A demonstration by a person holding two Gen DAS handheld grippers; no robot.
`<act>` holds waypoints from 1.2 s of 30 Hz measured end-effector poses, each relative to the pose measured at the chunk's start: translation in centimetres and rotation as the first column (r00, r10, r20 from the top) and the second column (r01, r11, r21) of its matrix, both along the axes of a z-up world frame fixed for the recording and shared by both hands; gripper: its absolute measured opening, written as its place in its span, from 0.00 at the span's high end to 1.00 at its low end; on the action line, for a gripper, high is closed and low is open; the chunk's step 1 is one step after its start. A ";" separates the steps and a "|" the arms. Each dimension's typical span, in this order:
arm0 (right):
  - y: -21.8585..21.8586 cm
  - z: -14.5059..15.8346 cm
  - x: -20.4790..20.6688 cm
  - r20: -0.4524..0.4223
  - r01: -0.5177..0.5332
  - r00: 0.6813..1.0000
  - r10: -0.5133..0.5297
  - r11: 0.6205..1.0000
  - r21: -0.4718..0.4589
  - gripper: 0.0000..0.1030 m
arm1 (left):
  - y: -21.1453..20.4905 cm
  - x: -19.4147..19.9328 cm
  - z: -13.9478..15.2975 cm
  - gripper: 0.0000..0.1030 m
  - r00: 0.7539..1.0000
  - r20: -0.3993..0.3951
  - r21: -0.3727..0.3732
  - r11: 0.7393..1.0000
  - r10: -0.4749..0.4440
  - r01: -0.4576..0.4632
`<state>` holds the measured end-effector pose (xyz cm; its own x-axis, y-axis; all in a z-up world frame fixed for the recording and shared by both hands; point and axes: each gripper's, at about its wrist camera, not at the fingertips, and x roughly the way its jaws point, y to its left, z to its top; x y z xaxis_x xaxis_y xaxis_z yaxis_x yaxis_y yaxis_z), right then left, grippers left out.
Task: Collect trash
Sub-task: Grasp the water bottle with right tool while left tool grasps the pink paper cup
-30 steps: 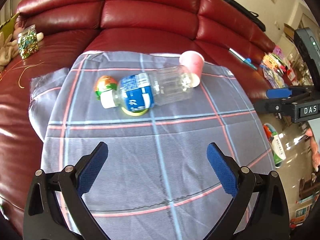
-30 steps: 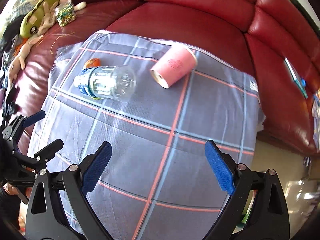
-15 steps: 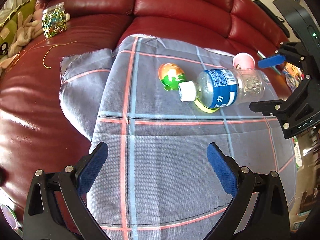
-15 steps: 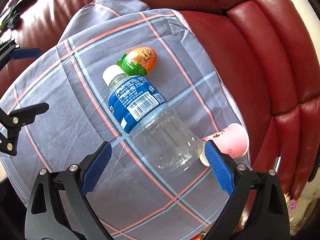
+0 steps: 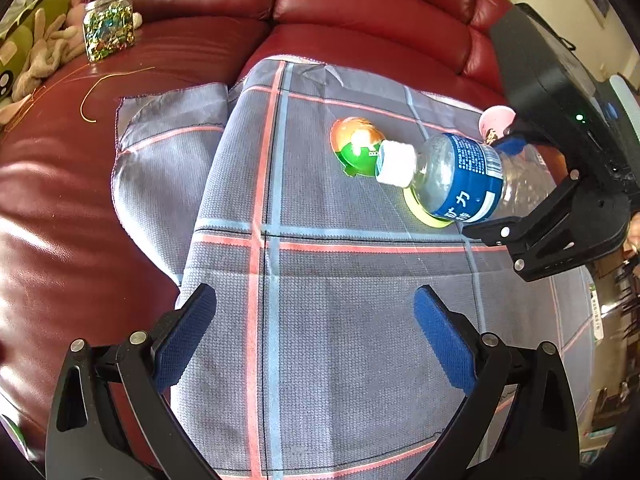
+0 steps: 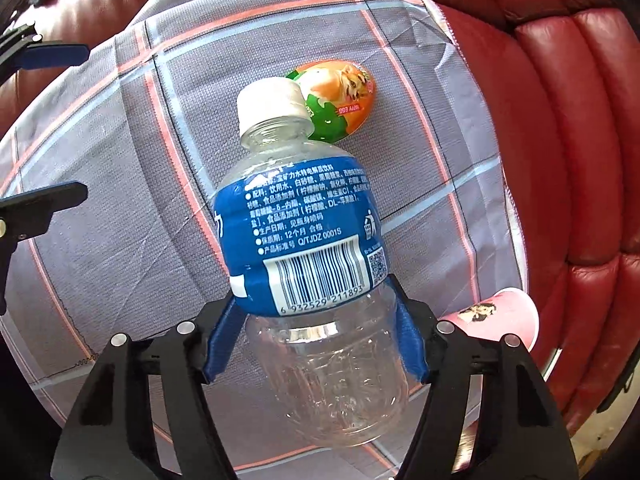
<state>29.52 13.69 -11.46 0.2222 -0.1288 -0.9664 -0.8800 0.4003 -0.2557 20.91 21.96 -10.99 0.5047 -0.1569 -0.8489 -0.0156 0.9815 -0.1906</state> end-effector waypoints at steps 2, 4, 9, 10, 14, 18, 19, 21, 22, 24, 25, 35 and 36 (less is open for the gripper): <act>-1.2 0.5 -0.6 -0.006 0.044 0.999 -0.044 0.998 0.043 0.38 | -0.3 0.1 0.0 0.04 1.000 0.000 0.001 1.000 -0.002 0.002; -2.7 1.3 -0.8 0.001 0.110 0.994 -0.111 0.991 0.077 0.38 | -0.8 0.1 0.2 0.04 1.000 0.001 0.004 1.000 -0.009 0.009; -8.2 5.2 0.6 -0.021 0.302 0.952 -0.304 0.932 0.201 0.38 | -2.8 0.6 1.0 0.04 0.999 0.009 0.012 0.999 -0.042 0.042; -9.4 6.0 1.0 -0.017 0.326 0.944 -0.330 0.921 0.215 0.38 | -3.4 0.9 1.2 0.04 0.998 0.011 0.013 0.998 -0.054 0.054; -14.4 8.7 2.5 0.025 0.413 0.901 -0.432 0.876 0.247 0.38 | -6.9 3.1 2.4 0.04 0.993 0.026 0.018 0.994 -0.111 0.111; -19.5 9.7 4.5 0.038 0.511 0.840 -0.541 0.814 0.277 0.38 | -11.3 6.3 3.9 0.04 0.983 0.056 -0.003 0.984 -0.175 0.175; -20.9 9.8 4.9 0.034 0.536 0.823 -0.567 0.794 0.287 0.38 | -12.4 7.0 4.1 0.04 0.980 0.060 -0.011 0.982 -0.189 0.190; -23.6 9.7 5.6 0.028 0.580 0.788 -0.615 0.758 0.297 0.38 | -15.0 8.8 4.5 0.04 0.974 0.065 -0.021 0.975 -0.218 0.219; -24.8 9.6 5.9 0.028 0.600 0.772 -0.635 0.742 0.300 0.38 | -16.4 9.7 4.5 0.04 0.970 0.065 -0.020 0.972 -0.232 0.234; -26.8 9.0 6.4 0.017 0.632 0.745 -0.667 0.714 0.303 0.38 | -19.0 11.6 4.5 0.04 0.964 0.060 -0.009 0.966 -0.258 0.259; -27.7 8.6 6.6 0.011 0.646 0.732 -0.681 0.700 0.303 0.38 | -20.1 12.3 4.4 0.04 0.961 0.058 -0.005 0.963 -0.269 0.270; -34.5 5.6 6.3 -0.061 0.728 0.649 -0.758 0.596 0.340 0.38 | -26.3 19.0 0.7 0.28 0.961 -0.017 0.082 0.958 -0.275 0.275; -35.1 5.3 6.1 -0.072 0.734 0.641 -0.764 0.584 0.346 0.38 | -26.5 19.2 0.2 0.39 0.962 -0.028 0.081 0.959 -0.272 0.273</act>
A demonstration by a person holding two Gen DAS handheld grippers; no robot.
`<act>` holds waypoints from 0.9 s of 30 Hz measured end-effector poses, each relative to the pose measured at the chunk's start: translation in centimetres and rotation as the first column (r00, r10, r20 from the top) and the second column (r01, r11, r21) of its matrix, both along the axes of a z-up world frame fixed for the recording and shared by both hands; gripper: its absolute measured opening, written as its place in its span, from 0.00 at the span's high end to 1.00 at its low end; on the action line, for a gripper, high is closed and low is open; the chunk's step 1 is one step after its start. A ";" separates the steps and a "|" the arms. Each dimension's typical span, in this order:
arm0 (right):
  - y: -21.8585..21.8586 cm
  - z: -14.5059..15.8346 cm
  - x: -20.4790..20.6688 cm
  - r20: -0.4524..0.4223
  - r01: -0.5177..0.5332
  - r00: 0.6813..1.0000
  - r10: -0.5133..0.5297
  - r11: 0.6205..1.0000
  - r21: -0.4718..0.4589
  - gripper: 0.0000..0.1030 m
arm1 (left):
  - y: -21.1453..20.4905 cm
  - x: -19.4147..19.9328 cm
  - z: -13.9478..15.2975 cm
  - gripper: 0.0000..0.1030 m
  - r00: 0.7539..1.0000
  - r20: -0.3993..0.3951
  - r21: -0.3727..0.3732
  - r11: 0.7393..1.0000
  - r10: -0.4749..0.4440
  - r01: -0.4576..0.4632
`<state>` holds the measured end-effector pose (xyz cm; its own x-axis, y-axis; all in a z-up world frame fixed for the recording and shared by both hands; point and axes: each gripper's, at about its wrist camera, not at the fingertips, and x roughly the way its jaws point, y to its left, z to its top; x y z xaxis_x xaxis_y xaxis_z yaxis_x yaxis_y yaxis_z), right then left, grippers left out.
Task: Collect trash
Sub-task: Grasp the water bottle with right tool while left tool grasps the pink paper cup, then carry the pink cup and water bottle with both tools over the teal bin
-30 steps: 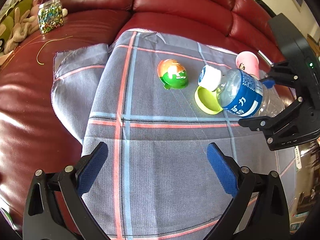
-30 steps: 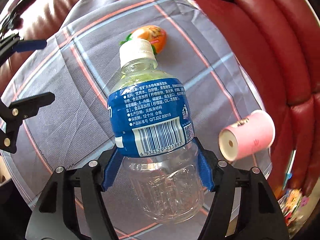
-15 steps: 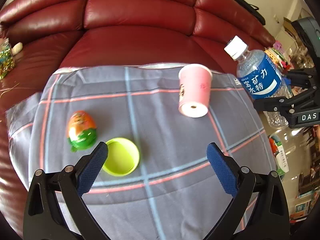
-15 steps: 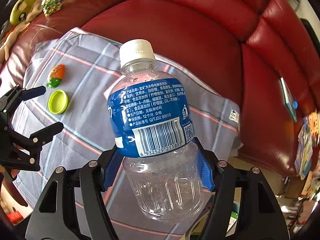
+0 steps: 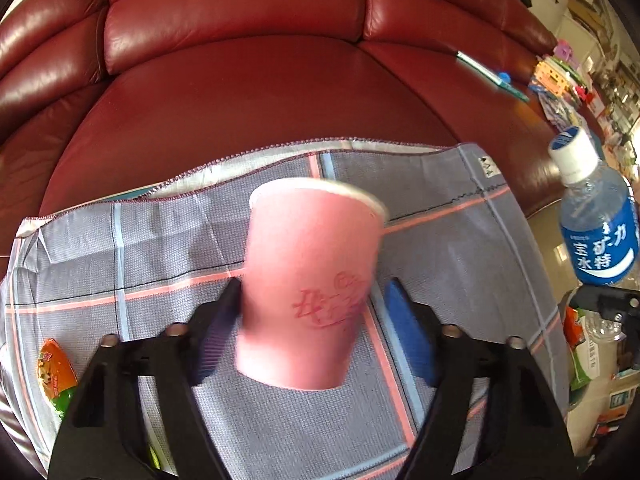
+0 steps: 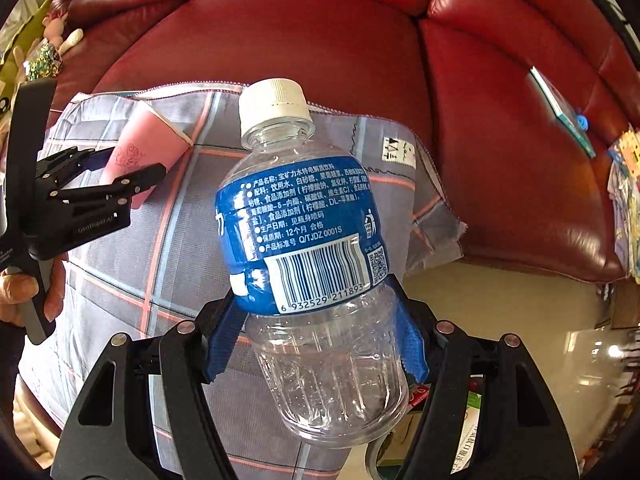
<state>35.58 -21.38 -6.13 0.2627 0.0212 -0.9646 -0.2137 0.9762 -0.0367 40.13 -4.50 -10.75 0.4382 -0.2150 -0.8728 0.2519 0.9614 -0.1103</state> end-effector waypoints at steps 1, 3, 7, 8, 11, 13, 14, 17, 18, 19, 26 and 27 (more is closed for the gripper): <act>-0.5 -0.2 -0.2 0.000 0.006 1.000 -0.006 1.000 0.012 0.38 | 0.0 -0.1 0.1 0.41 1.000 0.015 -0.002 1.000 0.007 -0.007; -1.5 -0.4 -0.8 0.006 0.022 1.000 -0.022 0.999 0.028 0.38 | 0.1 -0.5 0.2 0.43 1.000 0.025 0.001 1.000 0.006 -0.006; -3.9 -0.1 -2.5 0.016 0.058 0.998 -0.059 0.995 0.081 0.38 | -0.2 -2.6 0.9 0.44 0.999 0.051 0.017 1.000 0.008 -0.009; -4.5 0.1 -3.0 0.019 0.068 0.997 -0.070 0.994 0.091 0.38 | -0.5 -3.3 1.2 0.44 0.999 0.053 0.014 1.000 0.001 -0.002; -7.0 1.1 -5.1 0.037 0.110 0.993 -0.115 0.987 0.117 0.38 | -1.9 -5.9 2.1 0.44 0.997 0.066 0.006 0.999 -0.044 0.044; -8.8 1.7 -6.8 0.045 0.139 0.988 -0.146 0.981 0.133 0.38 | -3.1 -7.7 2.7 0.44 0.995 0.068 -0.005 0.997 -0.073 0.073; -9.9 1.9 -7.8 0.050 0.158 0.985 -0.167 0.977 0.143 0.38 | -3.8 -8.4 3.0 0.44 0.993 0.070 -0.013 0.996 -0.092 0.093; -13.0 2.3 -10.6 0.049 0.210 0.974 -0.220 0.965 0.159 0.38 | -6.4 -11.1 3.8 0.43 0.985 0.076 -0.030 0.987 -0.155 0.158; -14.2 2.3 -11.7 0.050 0.230 0.969 -0.241 0.959 0.162 0.38 | -7.4 -12.0 4.1 0.43 0.981 0.078 -0.037 0.983 -0.179 0.182; -15.3 2.3 -12.8 0.050 0.248 0.964 -0.260 0.954 0.167 0.38 | -8.5 -12.9 4.4 0.43 0.976 0.081 -0.041 0.978 -0.203 0.206; -21.1 0.4 -19.5 0.013 0.349 0.934 -0.358 0.919 0.183 0.38 | -15.8 -18.3 5.1 0.43 0.939 0.087 -0.071 0.938 -0.334 0.340; -21.8 -0.1 -20.2 0.004 0.361 0.930 -0.368 0.913 0.191 0.38 | -16.6 -18.9 5.0 0.43 0.935 0.084 -0.078 0.934 -0.344 0.350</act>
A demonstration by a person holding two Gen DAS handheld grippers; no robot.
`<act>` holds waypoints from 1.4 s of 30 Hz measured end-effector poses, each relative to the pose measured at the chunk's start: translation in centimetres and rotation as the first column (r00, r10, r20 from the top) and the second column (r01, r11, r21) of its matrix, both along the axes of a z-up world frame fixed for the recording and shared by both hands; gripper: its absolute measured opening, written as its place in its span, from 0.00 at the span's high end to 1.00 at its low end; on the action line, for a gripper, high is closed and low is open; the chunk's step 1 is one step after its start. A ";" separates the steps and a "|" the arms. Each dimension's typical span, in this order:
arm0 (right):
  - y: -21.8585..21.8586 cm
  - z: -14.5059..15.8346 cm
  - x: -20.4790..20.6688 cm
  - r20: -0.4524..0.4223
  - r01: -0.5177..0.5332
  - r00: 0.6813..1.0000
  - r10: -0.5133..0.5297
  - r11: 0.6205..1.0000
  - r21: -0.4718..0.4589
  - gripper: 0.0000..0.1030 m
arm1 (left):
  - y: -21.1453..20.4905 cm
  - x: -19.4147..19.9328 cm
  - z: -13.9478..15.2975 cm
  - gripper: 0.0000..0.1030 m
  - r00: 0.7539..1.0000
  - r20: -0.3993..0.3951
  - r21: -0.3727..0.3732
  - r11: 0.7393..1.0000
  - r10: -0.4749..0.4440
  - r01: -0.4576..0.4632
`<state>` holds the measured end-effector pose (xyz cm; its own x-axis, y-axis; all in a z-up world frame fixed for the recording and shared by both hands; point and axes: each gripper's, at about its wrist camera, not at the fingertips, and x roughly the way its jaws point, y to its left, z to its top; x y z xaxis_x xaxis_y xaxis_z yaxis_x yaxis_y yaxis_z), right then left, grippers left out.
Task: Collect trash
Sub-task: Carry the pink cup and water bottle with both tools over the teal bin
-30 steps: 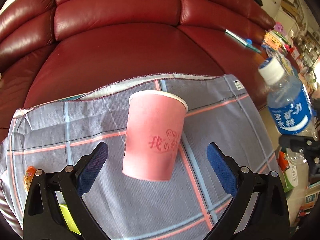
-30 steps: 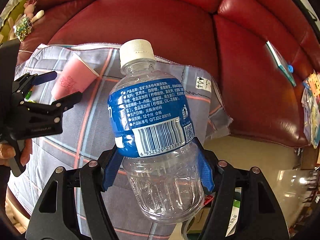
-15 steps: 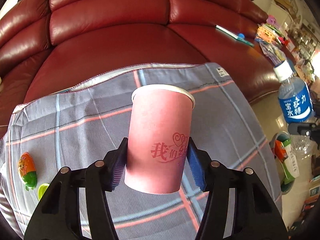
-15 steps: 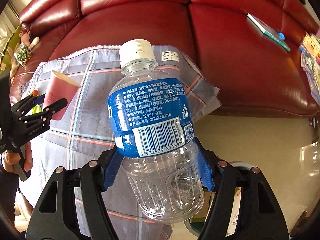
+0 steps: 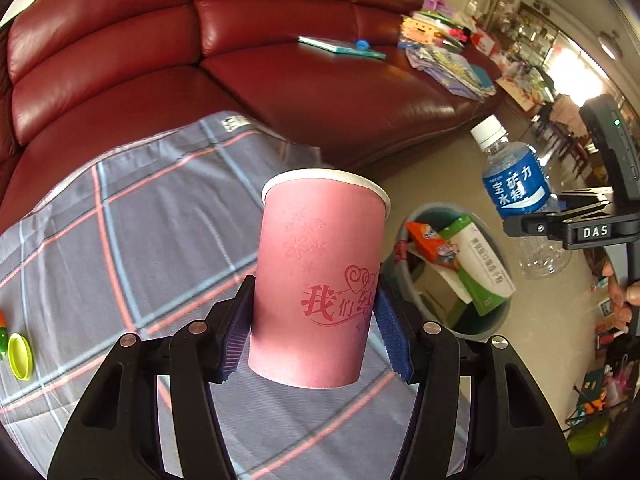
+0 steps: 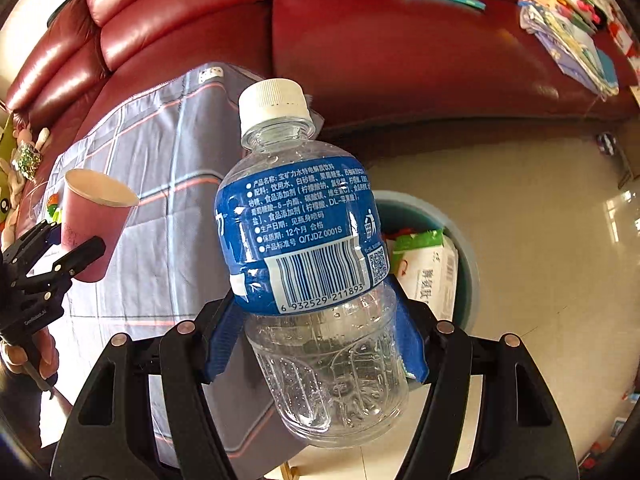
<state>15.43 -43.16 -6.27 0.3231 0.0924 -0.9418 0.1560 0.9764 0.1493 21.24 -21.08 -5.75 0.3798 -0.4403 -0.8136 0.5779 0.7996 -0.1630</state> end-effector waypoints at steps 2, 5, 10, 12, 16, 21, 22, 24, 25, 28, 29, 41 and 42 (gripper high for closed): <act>-1.0 -0.9 -0.9 -0.009 0.014 1.000 -0.014 1.000 0.012 0.38 | -1.6 -0.8 -0.3 0.43 1.000 -0.011 -0.003 1.000 -0.022 0.022; -2.1 -2.4 -1.9 -0.023 0.035 0.999 -0.034 0.999 0.040 0.38 | -3.8 -2.0 -0.9 0.43 0.998 -0.028 -0.005 0.999 -0.050 0.050; -3.6 -4.3 -2.4 -0.036 0.058 0.998 -0.056 0.996 0.072 0.38 | -7.1 -3.4 -1.7 0.43 0.994 -0.047 0.003 0.995 -0.099 0.100; -4.0 -5.0 -2.6 -0.039 0.064 0.997 -0.061 0.994 0.087 0.38 | -8.2 -3.8 -2.0 0.43 0.992 -0.050 0.008 0.993 -0.115 0.115; -4.8 -6.1 -2.8 -0.041 0.072 0.997 -0.068 0.992 0.101 0.38 | -9.9 -4.3 -2.4 0.43 0.989 -0.058 0.020 0.990 -0.139 0.140; -5.6 -7.1 -2.4 -0.043 0.089 0.996 -0.084 0.987 0.131 0.38 | -11.5 -4.5 -3.0 0.43 0.985 -0.070 0.035 0.986 -0.157 0.160; -5.7 -7.4 -2.4 -0.043 0.089 0.995 -0.084 0.987 0.132 0.38 | -11.8 -4.6 -3.1 0.43 0.984 -0.070 0.039 0.986 -0.161 0.164; -6.0 -8.0 -2.3 -0.051 0.090 0.995 -0.084 0.986 0.142 0.38 | -12.3 -4.6 -3.5 0.42 0.983 -0.073 0.046 0.984 -0.167 0.171; -6.2 -8.5 -2.2 -0.058 0.092 0.995 -0.084 0.985 0.145 0.38 | -12.6 -4.6 -3.6 0.42 0.983 -0.078 0.046 0.984 -0.168 0.172; -6.9 -9.9 -2.1 -0.076 0.095 0.994 -0.084 0.982 0.165 0.38 | -13.2 -4.4 -4.1 0.42 0.982 -0.088 0.049 0.984 -0.167 0.171; -7.0 -10.3 -2.0 -0.081 0.097 0.993 -0.084 0.981 0.167 0.38 | -13.4 -4.3 -4.3 0.42 0.981 -0.092 0.049 0.984 -0.168 0.173; -6.9 -14.8 -1.6 -0.135 0.093 0.989 -0.064 0.971 0.219 0.39 | -15.1 -3.3 -6.2 0.42 0.977 -0.129 0.050 0.983 -0.171 0.178; -6.9 -15.2 -1.6 -0.147 0.094 0.987 -0.061 0.969 0.227 0.39 | -15.1 -3.3 -6.3 0.42 0.977 -0.130 0.051 0.983 -0.171 0.179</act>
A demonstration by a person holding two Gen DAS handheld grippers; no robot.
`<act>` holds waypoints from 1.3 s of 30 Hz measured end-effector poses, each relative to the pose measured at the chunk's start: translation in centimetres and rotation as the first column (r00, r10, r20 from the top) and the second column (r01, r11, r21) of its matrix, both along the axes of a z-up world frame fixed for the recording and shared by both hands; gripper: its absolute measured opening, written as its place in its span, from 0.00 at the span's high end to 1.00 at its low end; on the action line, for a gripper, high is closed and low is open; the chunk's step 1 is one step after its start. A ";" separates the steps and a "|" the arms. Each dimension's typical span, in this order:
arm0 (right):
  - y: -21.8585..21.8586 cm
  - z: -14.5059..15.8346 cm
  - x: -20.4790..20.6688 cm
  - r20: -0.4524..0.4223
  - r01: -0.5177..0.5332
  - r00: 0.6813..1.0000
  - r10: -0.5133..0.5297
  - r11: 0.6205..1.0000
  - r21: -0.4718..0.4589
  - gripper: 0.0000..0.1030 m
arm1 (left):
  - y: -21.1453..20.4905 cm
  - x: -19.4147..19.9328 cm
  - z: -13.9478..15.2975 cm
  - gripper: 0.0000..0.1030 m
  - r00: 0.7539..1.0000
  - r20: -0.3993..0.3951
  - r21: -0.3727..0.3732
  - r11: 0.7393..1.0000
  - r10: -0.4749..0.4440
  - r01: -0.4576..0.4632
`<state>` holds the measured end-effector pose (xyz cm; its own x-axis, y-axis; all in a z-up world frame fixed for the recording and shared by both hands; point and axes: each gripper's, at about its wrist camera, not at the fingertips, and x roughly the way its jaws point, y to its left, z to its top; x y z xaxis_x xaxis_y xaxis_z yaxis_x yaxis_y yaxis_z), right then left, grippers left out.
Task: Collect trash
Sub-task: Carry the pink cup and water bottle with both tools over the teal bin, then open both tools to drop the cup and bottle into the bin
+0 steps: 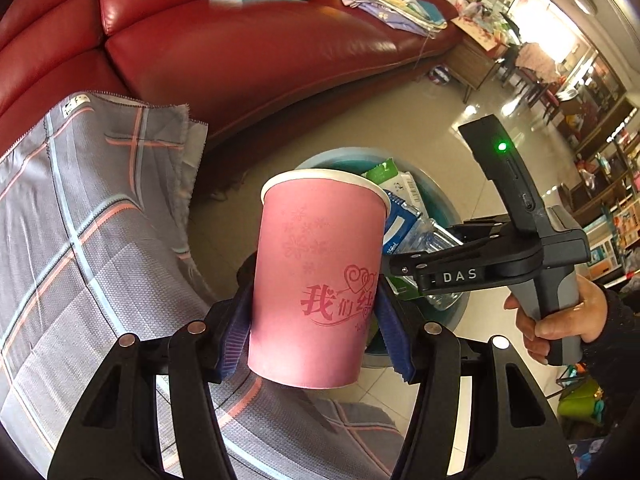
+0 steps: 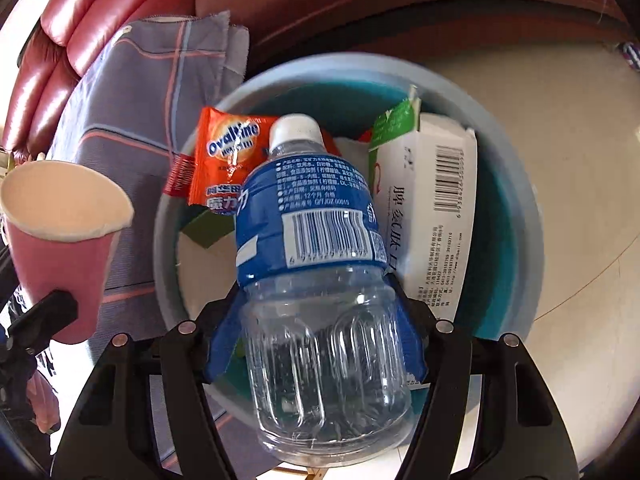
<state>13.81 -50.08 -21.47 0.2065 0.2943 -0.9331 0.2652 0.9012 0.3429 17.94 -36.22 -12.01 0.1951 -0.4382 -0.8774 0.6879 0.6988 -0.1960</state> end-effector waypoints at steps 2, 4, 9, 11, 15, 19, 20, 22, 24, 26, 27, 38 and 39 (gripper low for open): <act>-0.1 -0.3 -0.1 -0.009 0.012 1.000 -0.011 0.999 0.037 0.38 | -0.1 0.0 -0.2 0.42 1.000 -0.001 0.003 1.000 0.000 0.000; -0.7 0.1 -0.4 0.005 0.038 0.999 -0.038 0.997 0.063 0.37 | -0.2 0.0 -0.2 0.42 1.000 -0.003 0.002 1.000 -0.002 0.002; -1.2 3.4 -1.2 0.069 0.021 0.997 -0.025 0.998 0.054 0.26 | -0.4 0.0 0.1 0.42 1.000 0.006 -0.009 1.000 -0.005 0.005; -1.4 4.4 -1.6 0.078 0.023 0.997 -0.026 0.999 0.032 0.26 | -0.6 0.0 0.2 0.42 1.000 0.010 -0.013 1.000 -0.008 0.008; -2.5 5.9 -2.4 0.083 0.055 0.995 -0.055 0.998 0.004 0.24 | -1.3 -0.1 0.1 0.42 1.000 -0.002 -0.017 1.000 -0.019 0.019; -4.0 7.5 -3.8 0.096 0.103 0.990 -0.099 0.994 -0.037 0.22 | -2.8 -0.4 -0.2 0.42 0.999 -0.004 -0.018 0.999 -0.045 0.045; -4.4 7.8 -4.2 0.099 0.113 0.989 -0.108 0.993 -0.042 0.22 | -3.2 -0.4 -0.4 0.42 0.999 -0.002 -0.017 0.999 -0.051 0.051; -4.9 8.1 -4.6 0.101 0.124 0.988 -0.119 0.991 -0.053 0.22 | -4.1 -0.4 -0.8 0.41 0.998 -0.015 -0.022 0.998 -0.058 0.057; -5.2 8.3 -4.8 0.098 0.136 0.987 -0.129 0.989 -0.061 0.22 | -4.9 -0.4 -1.3 0.41 0.998 -0.020 -0.028 0.998 -0.064 0.064; -5.2 8.4 -4.9 0.096 0.139 0.987 -0.132 0.988 -0.066 0.22 | -5.4 -0.4 -1.8 0.41 0.997 -0.033 -0.032 0.997 -0.068 0.067; -5.2 8.5 -4.9 0.097 0.137 0.987 -0.130 0.988 -0.069 0.22 | -5.5 -0.5 -2.1 0.41 0.997 -0.040 -0.035 0.997 -0.069 0.068; -3.9 8.3 -3.8 0.099 0.112 0.990 -0.105 0.991 -0.070 0.22 | -6.1 -0.7 -3.7 0.30 0.998 -0.026 0.011 0.998 -0.065 0.065; -3.8 8.3 -3.8 0.098 0.111 0.990 -0.104 0.991 -0.073 0.22 | -6.0 -0.7 -3.7 0.29 0.998 -0.025 0.010 0.998 -0.062 0.062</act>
<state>10.04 -53.91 -13.14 0.3210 0.1929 -0.9272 0.3317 0.8941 0.3009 17.22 -42.21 -15.67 0.1463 -0.4391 -0.8864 0.7251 0.6571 -0.2058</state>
